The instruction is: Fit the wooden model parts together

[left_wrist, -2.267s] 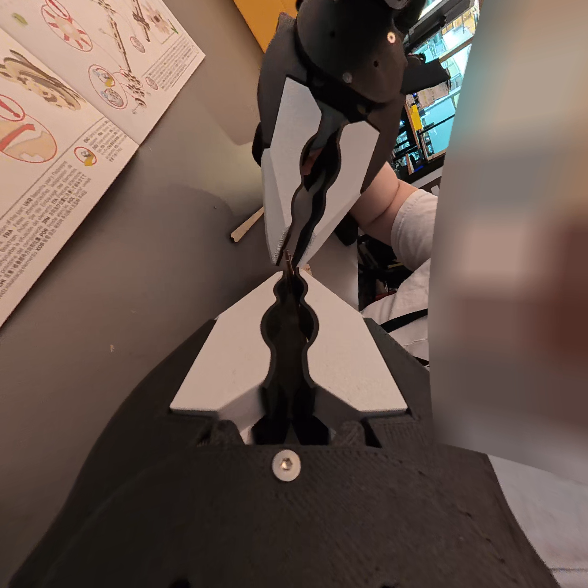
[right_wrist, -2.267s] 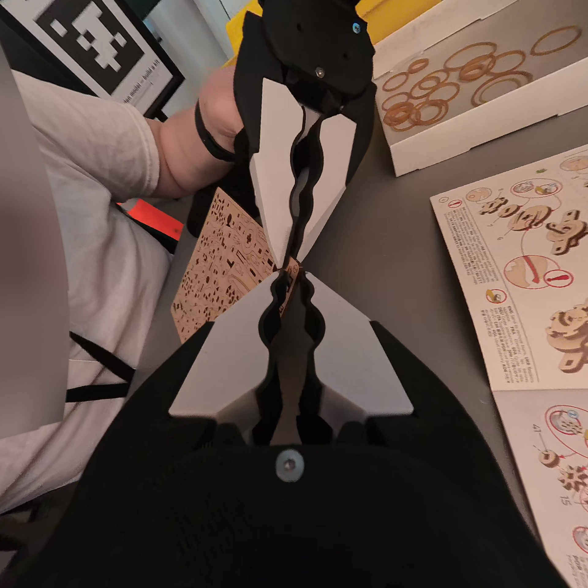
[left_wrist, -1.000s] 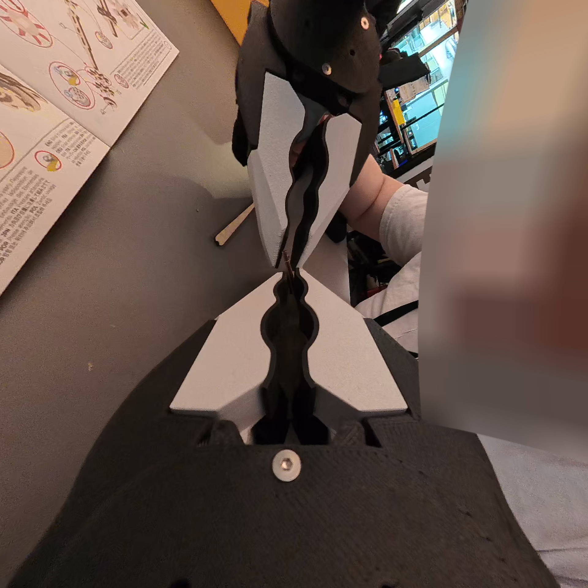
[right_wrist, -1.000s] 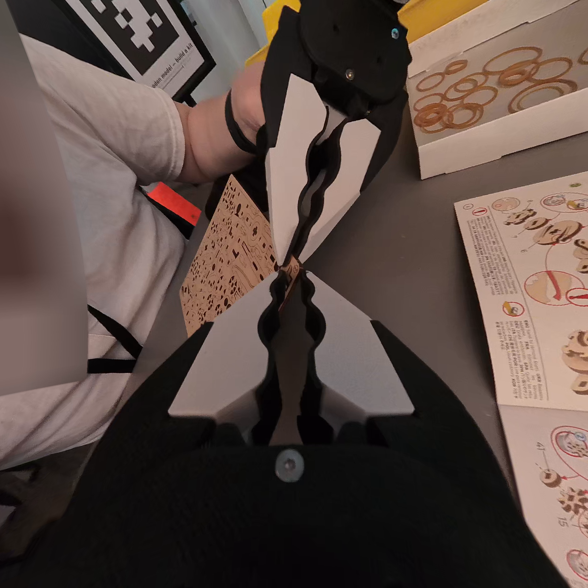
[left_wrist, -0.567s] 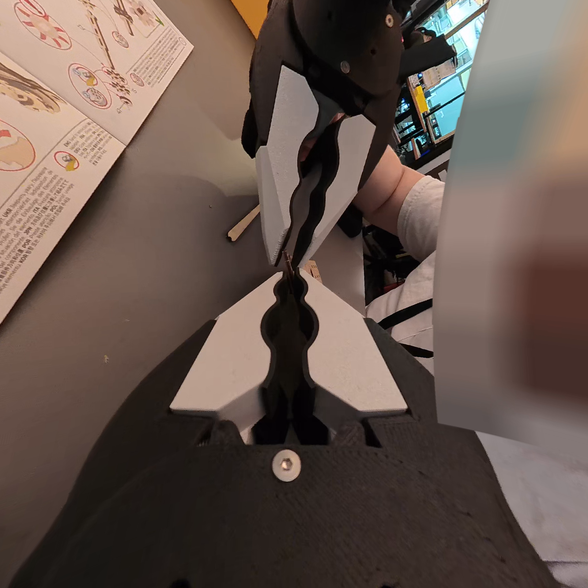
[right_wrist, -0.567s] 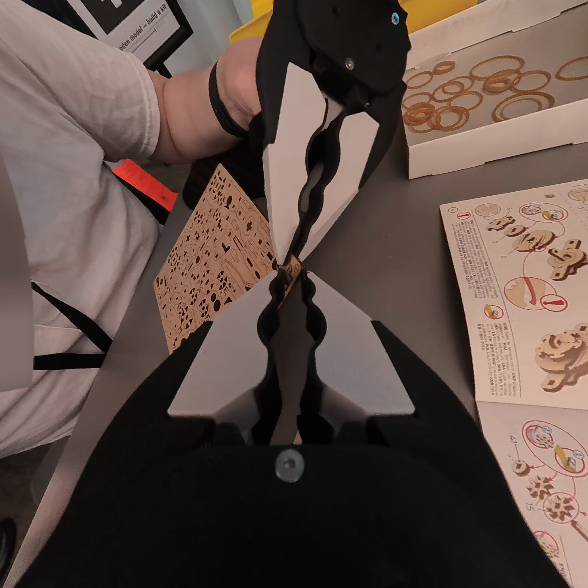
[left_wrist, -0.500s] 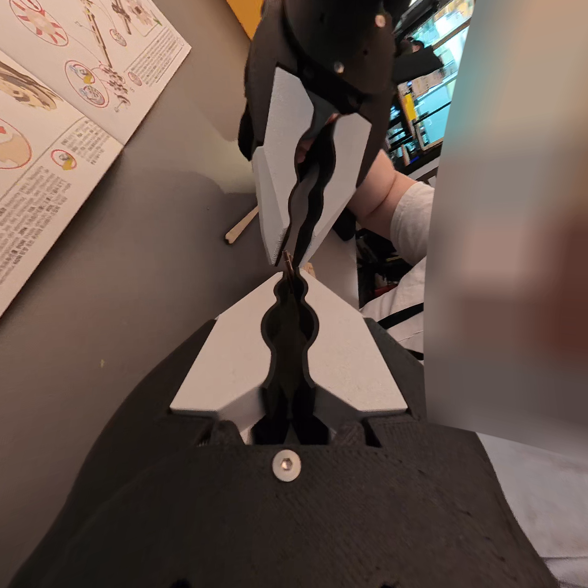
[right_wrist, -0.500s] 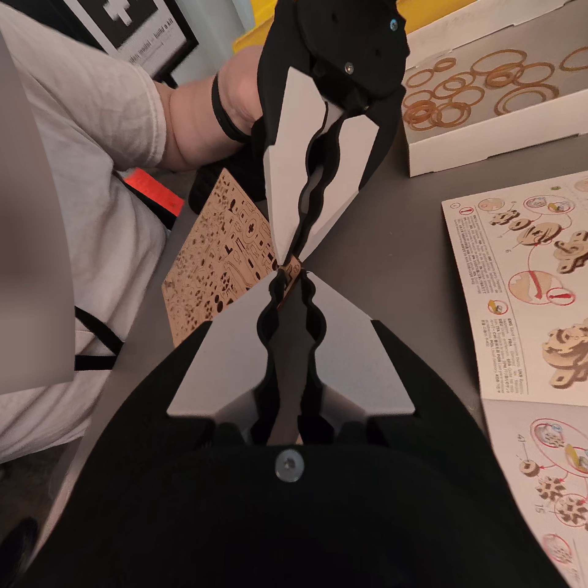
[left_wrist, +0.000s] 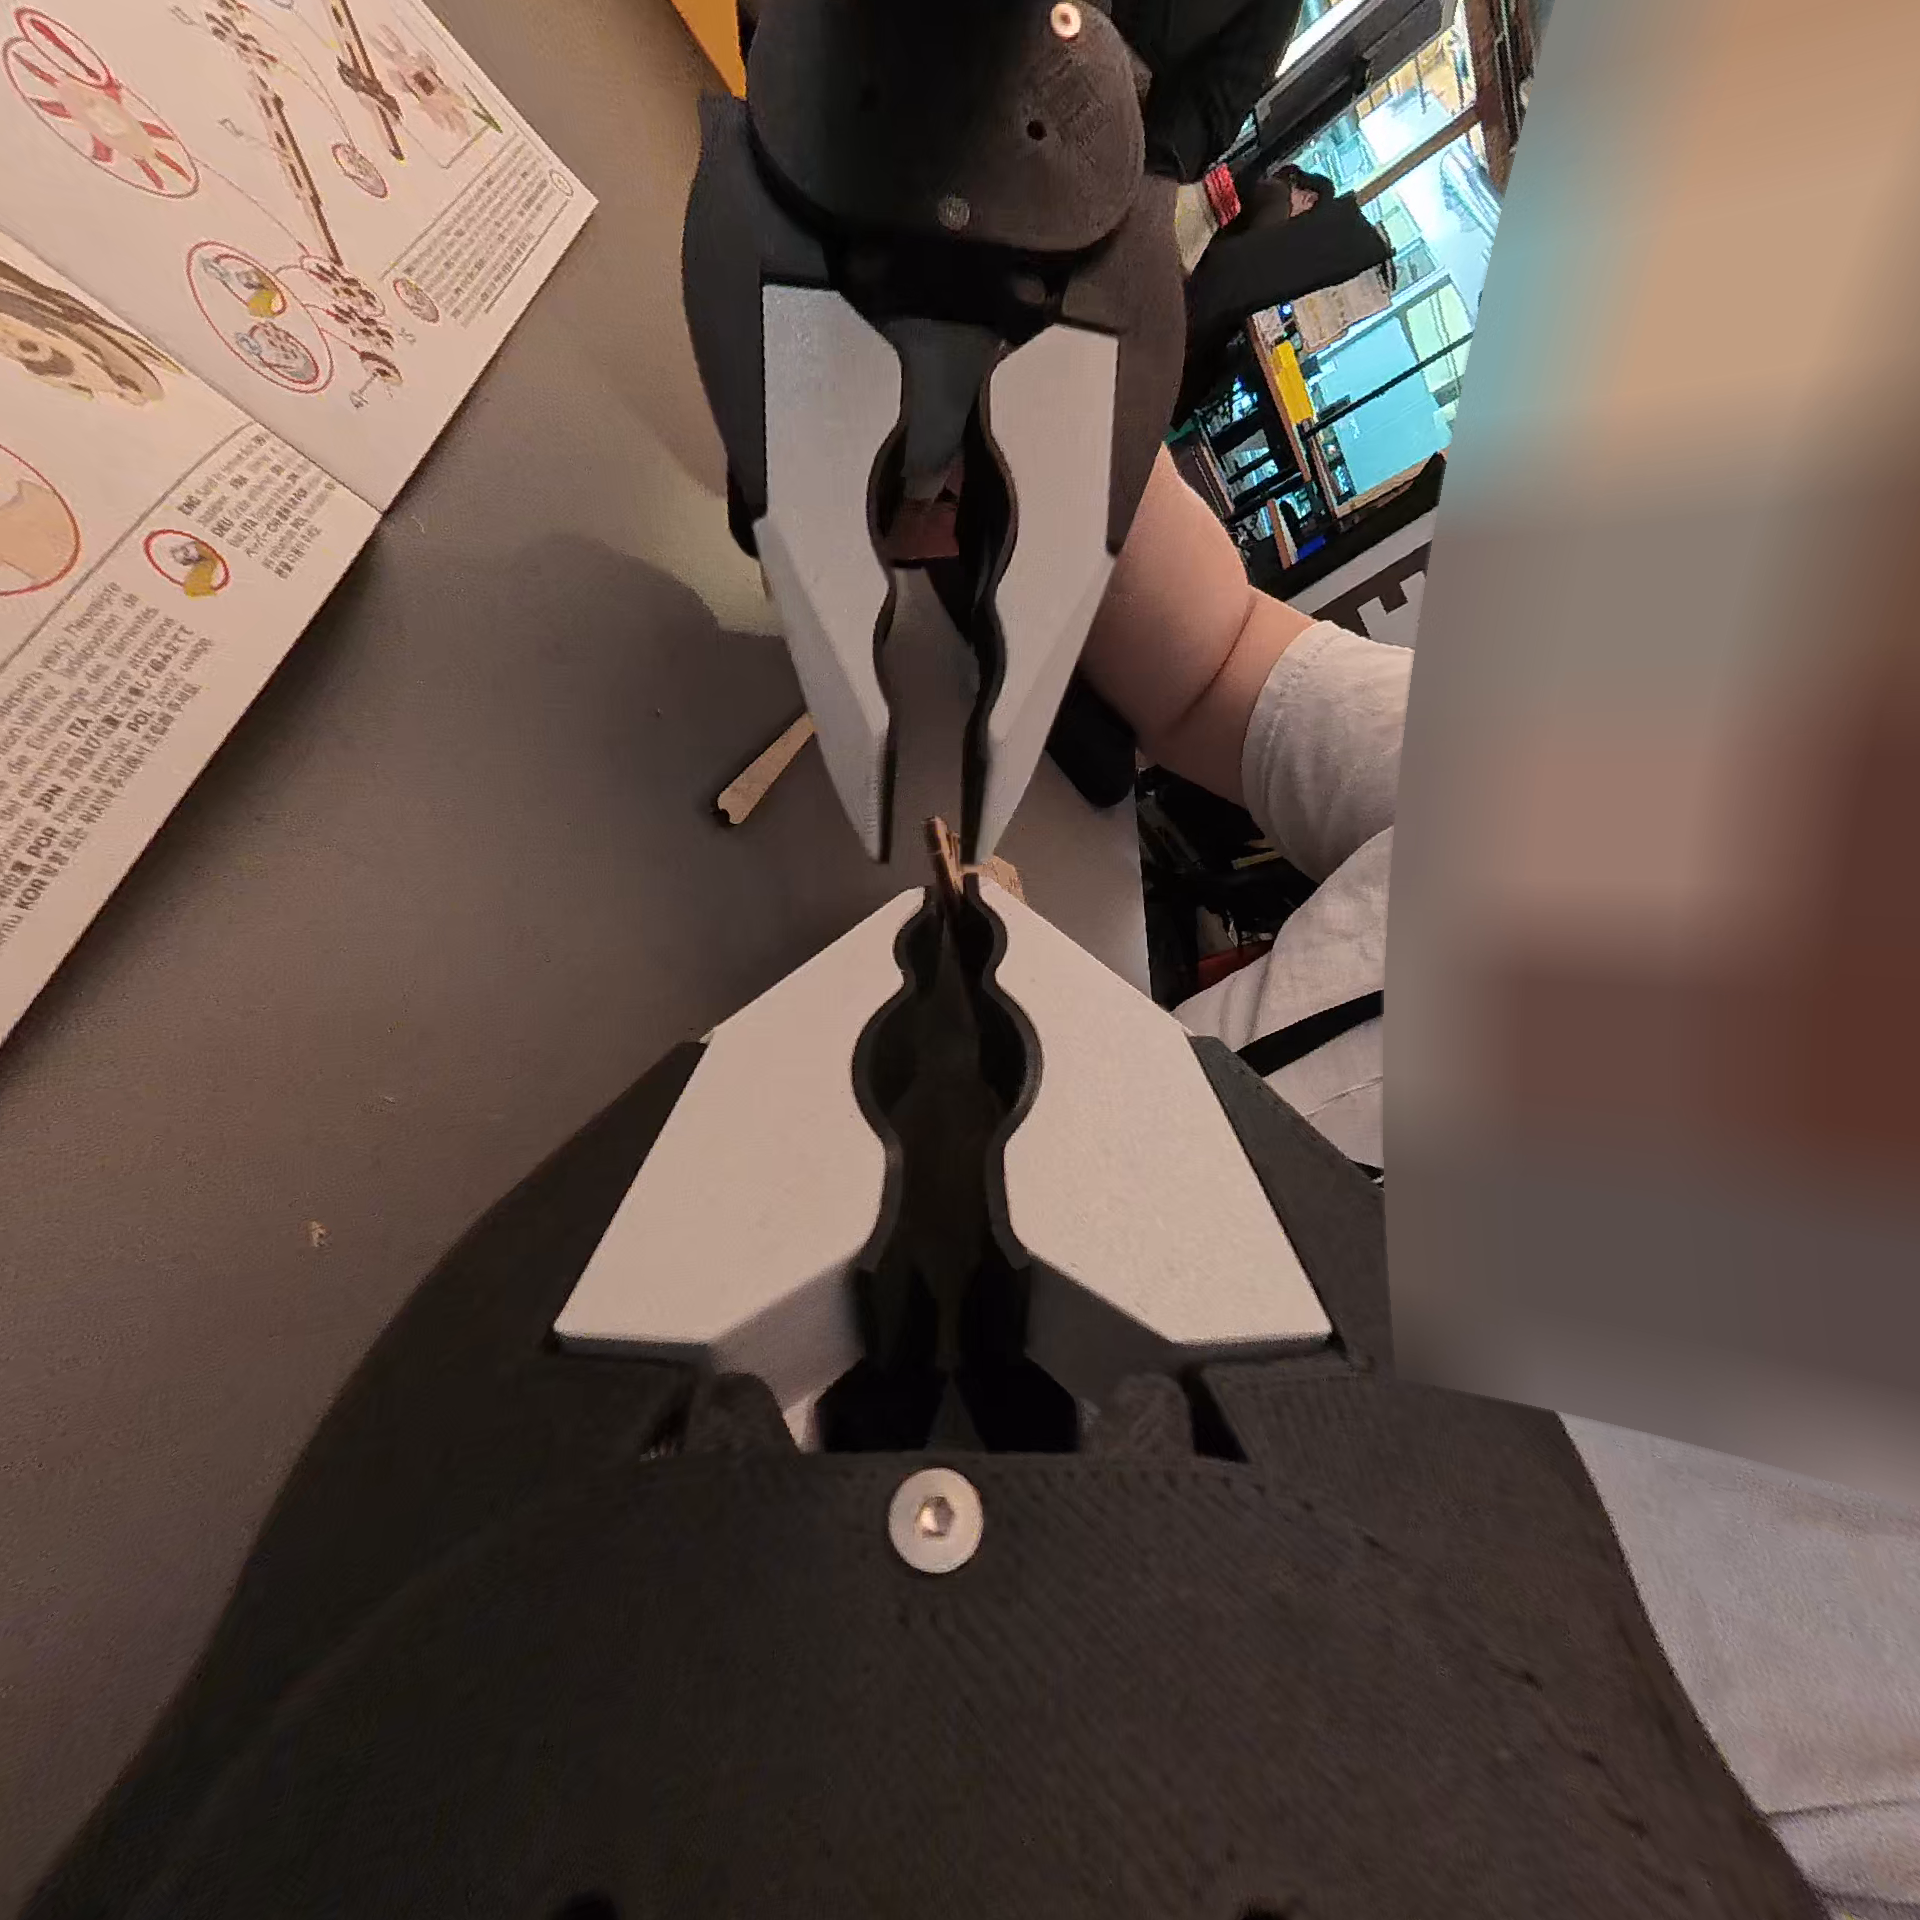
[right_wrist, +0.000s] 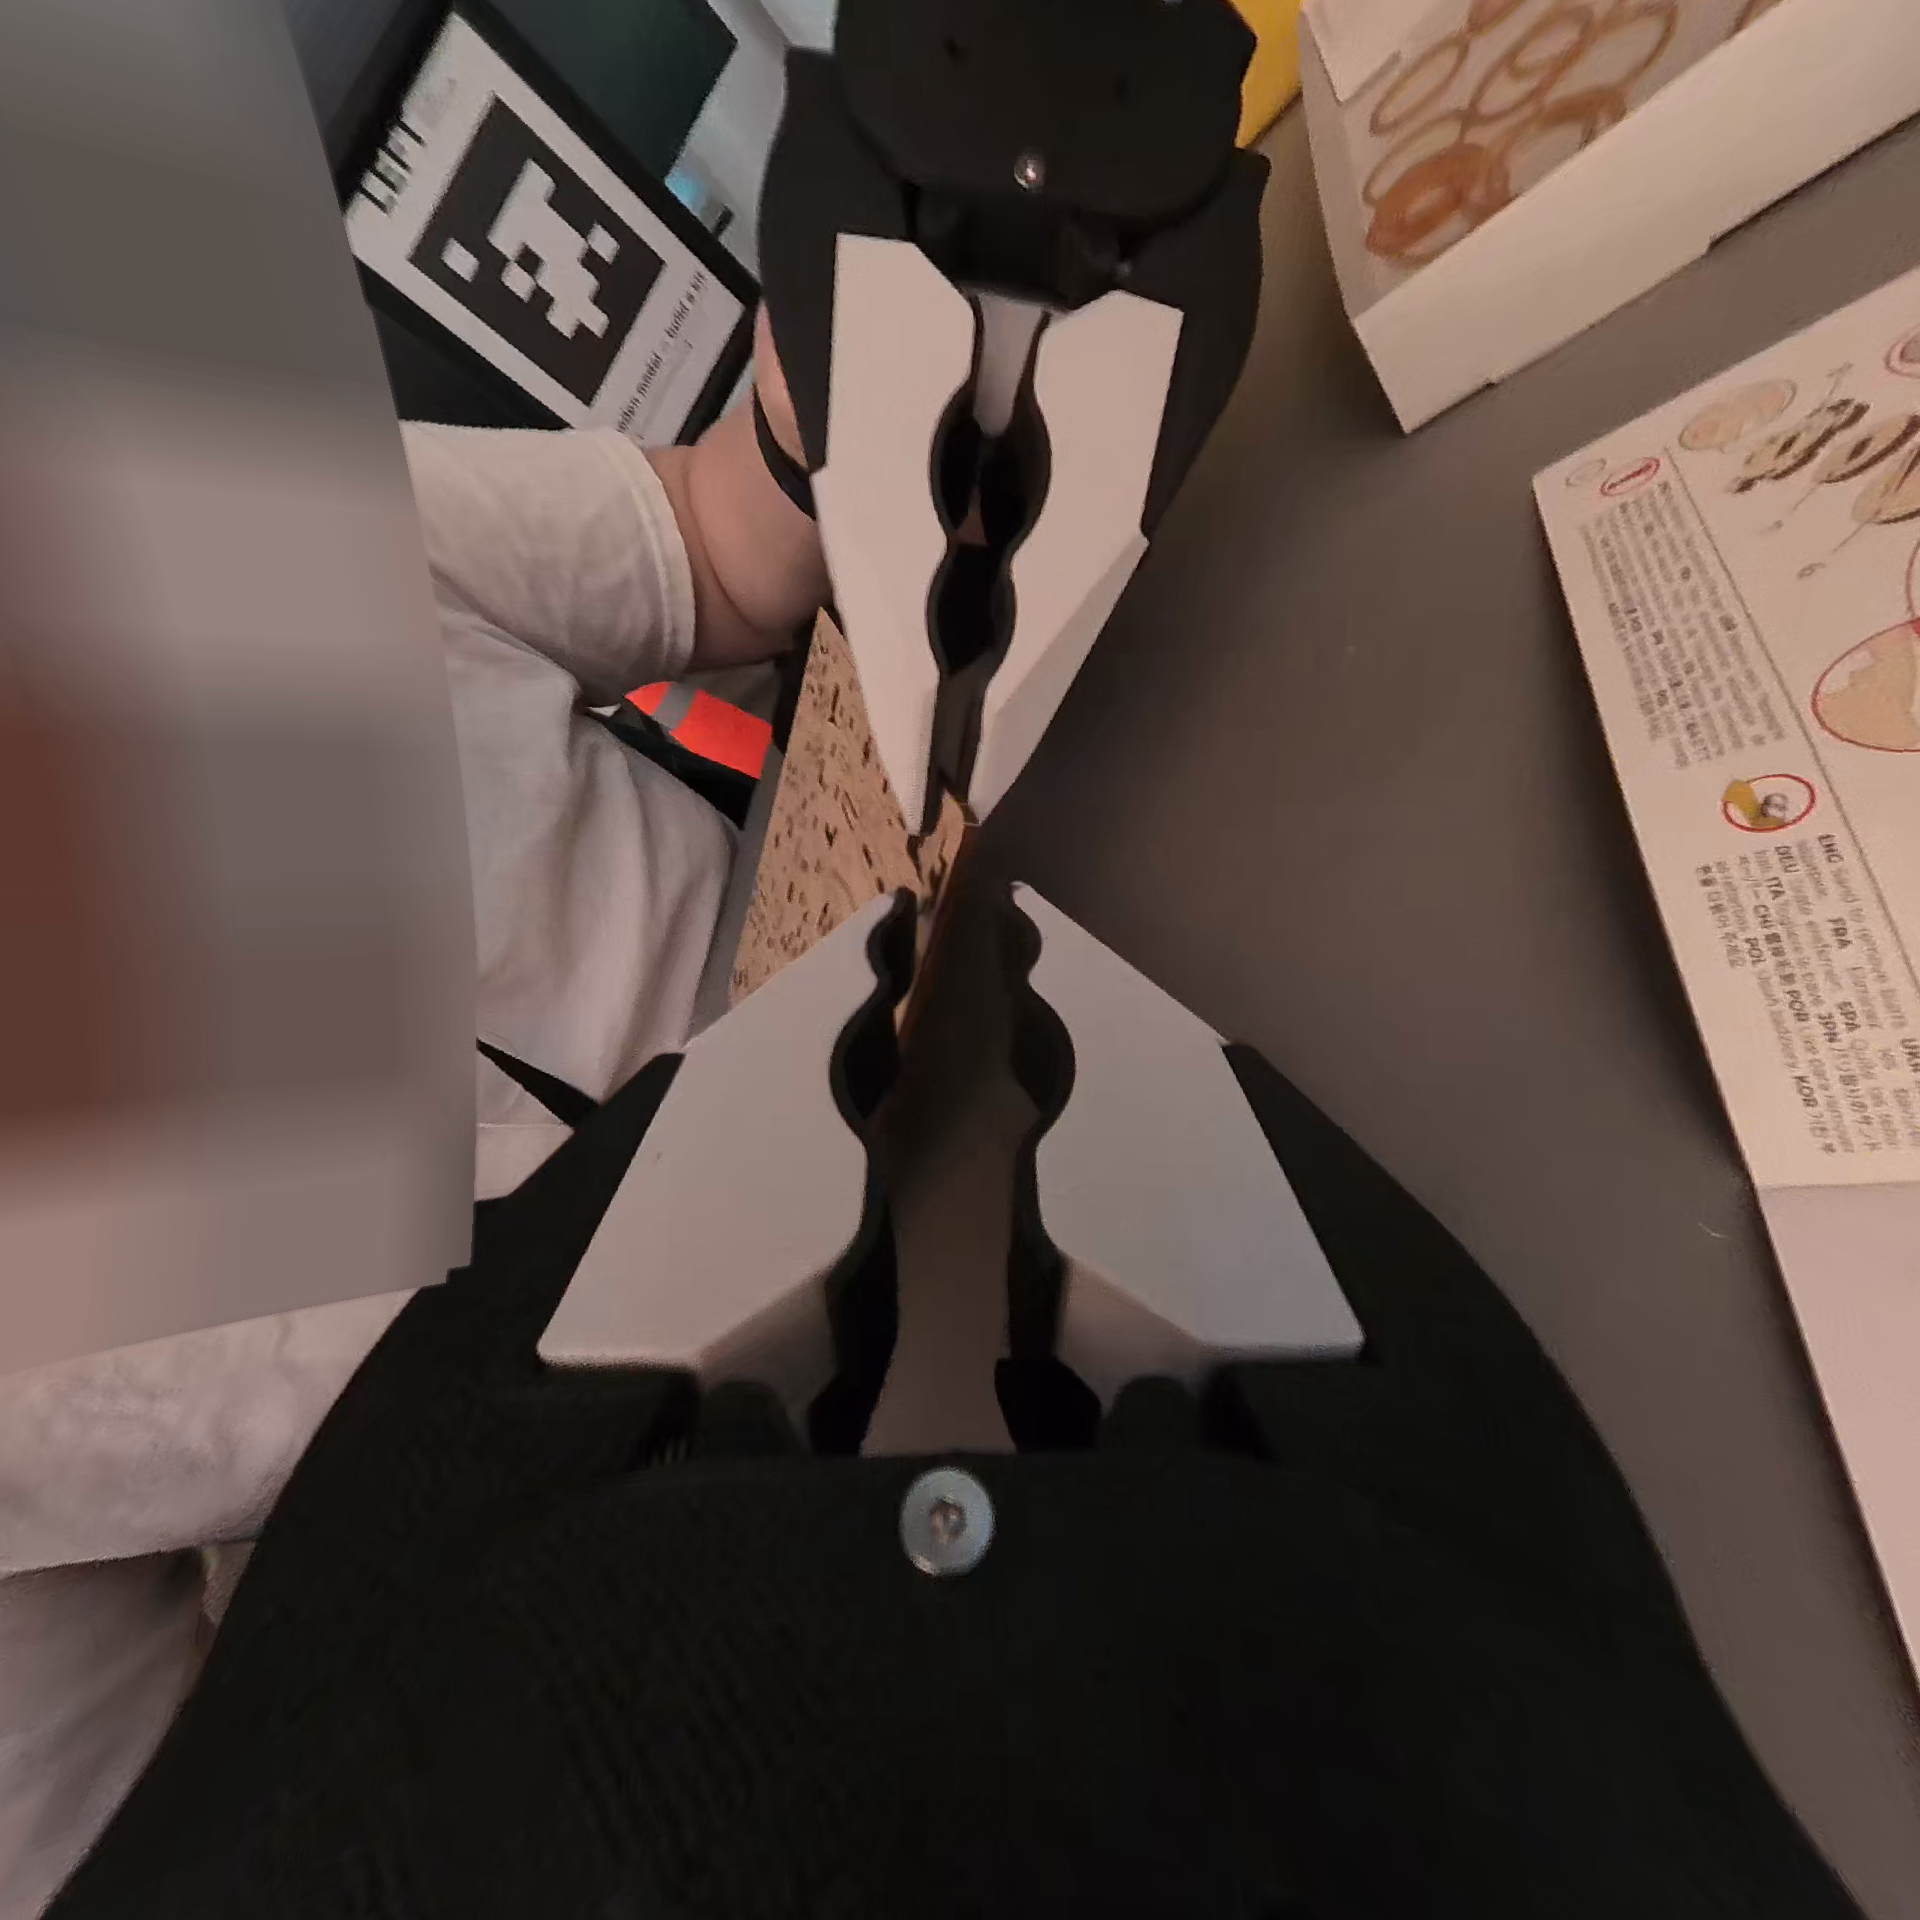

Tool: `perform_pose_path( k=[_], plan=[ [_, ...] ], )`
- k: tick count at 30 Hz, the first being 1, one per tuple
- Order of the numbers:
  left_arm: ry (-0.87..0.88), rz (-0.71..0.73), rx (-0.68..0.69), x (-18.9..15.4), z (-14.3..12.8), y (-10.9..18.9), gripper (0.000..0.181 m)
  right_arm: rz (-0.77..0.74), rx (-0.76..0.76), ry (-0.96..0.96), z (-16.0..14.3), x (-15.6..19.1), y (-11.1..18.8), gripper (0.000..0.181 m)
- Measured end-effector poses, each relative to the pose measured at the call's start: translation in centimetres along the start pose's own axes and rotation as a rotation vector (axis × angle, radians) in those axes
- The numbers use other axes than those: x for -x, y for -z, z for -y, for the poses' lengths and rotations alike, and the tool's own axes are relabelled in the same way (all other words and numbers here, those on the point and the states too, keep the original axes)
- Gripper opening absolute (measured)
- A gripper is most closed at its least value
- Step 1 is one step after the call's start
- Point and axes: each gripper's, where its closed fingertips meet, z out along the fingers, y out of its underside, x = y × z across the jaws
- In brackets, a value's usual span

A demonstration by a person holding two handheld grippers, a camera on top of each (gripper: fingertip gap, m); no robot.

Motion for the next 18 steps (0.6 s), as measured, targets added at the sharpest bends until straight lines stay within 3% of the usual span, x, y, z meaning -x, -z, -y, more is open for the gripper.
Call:
perform_pose_path(
  k=[1, 3, 18],
  plan=[
    [-0.001, 0.004, 0.006, 0.0, -0.1, -0.1, 0.002, 0.002, 0.003, -0.003, -0.1, 0.0, -0.2, 0.013],
    [-0.002, 0.010, 0.014, 0.1, -0.2, -0.2, 0.002, 0.032, 0.002, -0.014, -0.1, 0.2, -0.4, 0.006],
    [0.057, -0.018, 0.082, 0.7, -1.6, -0.8, 0.002, 0.042, 0.061, -0.022, -1.4, -0.2, -1.2, 0.006]
  ],
)
